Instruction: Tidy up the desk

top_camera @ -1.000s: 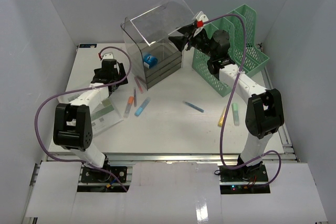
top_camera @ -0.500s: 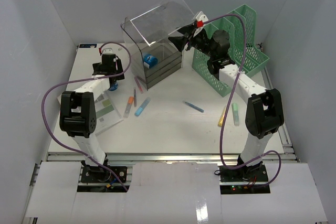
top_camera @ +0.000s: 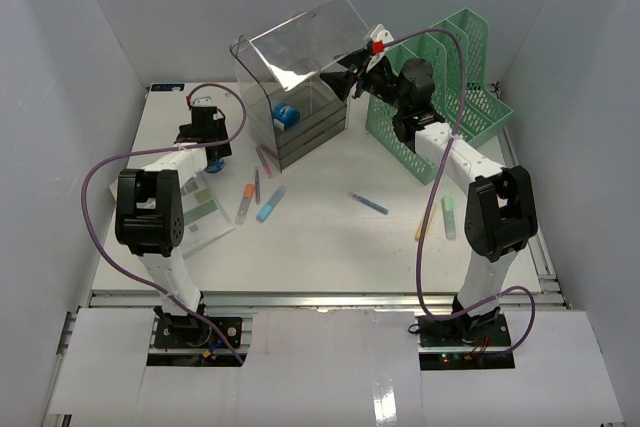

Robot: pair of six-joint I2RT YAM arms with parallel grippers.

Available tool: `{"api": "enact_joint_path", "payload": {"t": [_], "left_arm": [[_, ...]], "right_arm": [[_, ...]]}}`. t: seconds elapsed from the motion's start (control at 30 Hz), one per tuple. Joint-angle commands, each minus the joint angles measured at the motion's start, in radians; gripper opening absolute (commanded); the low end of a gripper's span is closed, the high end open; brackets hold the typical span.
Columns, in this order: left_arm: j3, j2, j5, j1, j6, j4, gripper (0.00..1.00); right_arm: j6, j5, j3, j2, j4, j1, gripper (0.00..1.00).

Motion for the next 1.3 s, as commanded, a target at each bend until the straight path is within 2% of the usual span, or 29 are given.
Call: {"api": "enact_joint_path", "payload": {"t": [0.0, 0.1, 0.23, 0.37, 0.47, 0.6, 0.73, 0.9, 1.1, 1.13, 1.27], "left_arm": [[0.027, -0.02, 0.053, 0.009, -0.041, -0.009, 0.63], [0.013, -0.036, 0.069, 0.01, -0.071, -0.012, 0.46], [-0.016, -0.082, 0.098, 0.013, -0.103, -0.01, 0.3], [-0.082, -0.212, 0.185, 0.013, -0.161, 0.027, 0.13], [-0.185, -0.372, 0.303, 0.009, -0.213, 0.08, 0.02], [-0.329, -0.558, 0.445, -0.005, -0.314, 0.182, 0.0], [-0.479, -0.688, 0.623, -0.018, -0.481, 0.295, 0.0], [-0.571, -0.725, 0.725, -0.093, -0.654, 0.429, 0.0], [-0.613, -0.733, 0.603, -0.29, -0.73, 0.626, 0.0], [-0.627, -0.732, 0.577, -0.293, -0.73, 0.666, 0.0], [-0.662, -0.669, 0.413, -0.395, -0.711, 0.866, 0.0]], "right_arm": [[0.011, 0.004, 0.054, -0.01, 0.068, 0.0, 0.63], [0.011, 0.002, 0.052, -0.014, 0.068, -0.001, 0.63], [0.013, 0.002, 0.049, -0.022, 0.068, 0.0, 0.63], [0.014, 0.001, 0.047, -0.029, 0.066, 0.0, 0.63], [0.014, 0.001, 0.046, -0.035, 0.063, 0.0, 0.63], [0.014, 0.004, 0.037, -0.041, 0.065, 0.001, 0.63], [0.017, 0.006, 0.038, -0.046, 0.063, 0.0, 0.63], [0.018, 0.008, 0.039, -0.049, 0.06, 0.001, 0.63], [0.024, 0.01, 0.044, -0.049, 0.054, 0.003, 0.63], [0.027, 0.01, 0.047, -0.049, 0.054, 0.003, 0.63], [0.032, 0.01, 0.057, -0.05, 0.046, 0.01, 0.63]]}}
